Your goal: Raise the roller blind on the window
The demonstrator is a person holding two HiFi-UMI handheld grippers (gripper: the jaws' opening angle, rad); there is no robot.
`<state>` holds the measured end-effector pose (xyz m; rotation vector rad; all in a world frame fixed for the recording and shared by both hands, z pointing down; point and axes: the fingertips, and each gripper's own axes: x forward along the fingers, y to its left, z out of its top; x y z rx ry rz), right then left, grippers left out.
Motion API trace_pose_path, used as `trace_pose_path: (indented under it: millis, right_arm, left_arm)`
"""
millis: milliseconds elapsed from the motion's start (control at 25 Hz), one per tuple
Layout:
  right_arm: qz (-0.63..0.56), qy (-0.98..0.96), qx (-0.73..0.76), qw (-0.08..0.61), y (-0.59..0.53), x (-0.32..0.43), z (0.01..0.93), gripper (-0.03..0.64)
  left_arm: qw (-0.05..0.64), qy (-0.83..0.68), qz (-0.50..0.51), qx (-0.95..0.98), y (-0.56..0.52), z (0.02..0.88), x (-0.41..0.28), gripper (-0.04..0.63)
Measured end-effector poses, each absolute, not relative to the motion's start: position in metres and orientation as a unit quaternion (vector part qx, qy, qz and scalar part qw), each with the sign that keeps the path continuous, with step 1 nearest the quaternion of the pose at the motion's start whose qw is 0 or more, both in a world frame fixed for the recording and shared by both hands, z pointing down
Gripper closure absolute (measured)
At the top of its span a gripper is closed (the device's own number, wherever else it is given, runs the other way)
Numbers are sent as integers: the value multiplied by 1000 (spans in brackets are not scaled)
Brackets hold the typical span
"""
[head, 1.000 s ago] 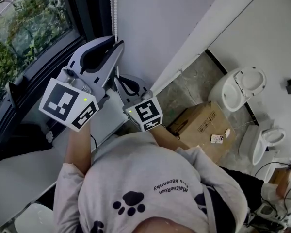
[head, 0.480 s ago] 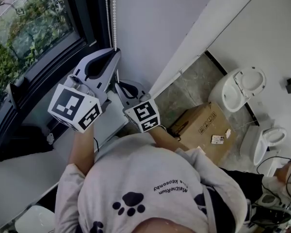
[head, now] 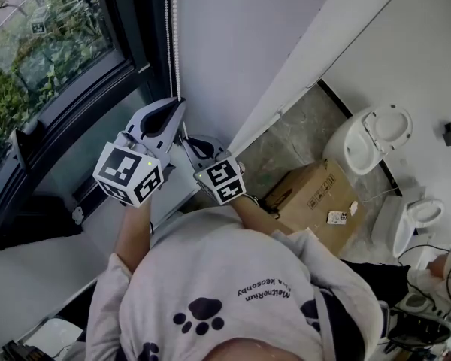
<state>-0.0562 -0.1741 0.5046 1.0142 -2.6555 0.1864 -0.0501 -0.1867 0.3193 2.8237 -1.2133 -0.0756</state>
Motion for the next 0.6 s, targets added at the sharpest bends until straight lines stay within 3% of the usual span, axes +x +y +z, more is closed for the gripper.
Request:
trace_pose_path:
  millis: [600]
  right_arm:
    - [125, -906, 336, 225, -166, -44, 573, 606]
  left_arm:
    - [106, -390, 8, 915, -190, 392, -46, 588]
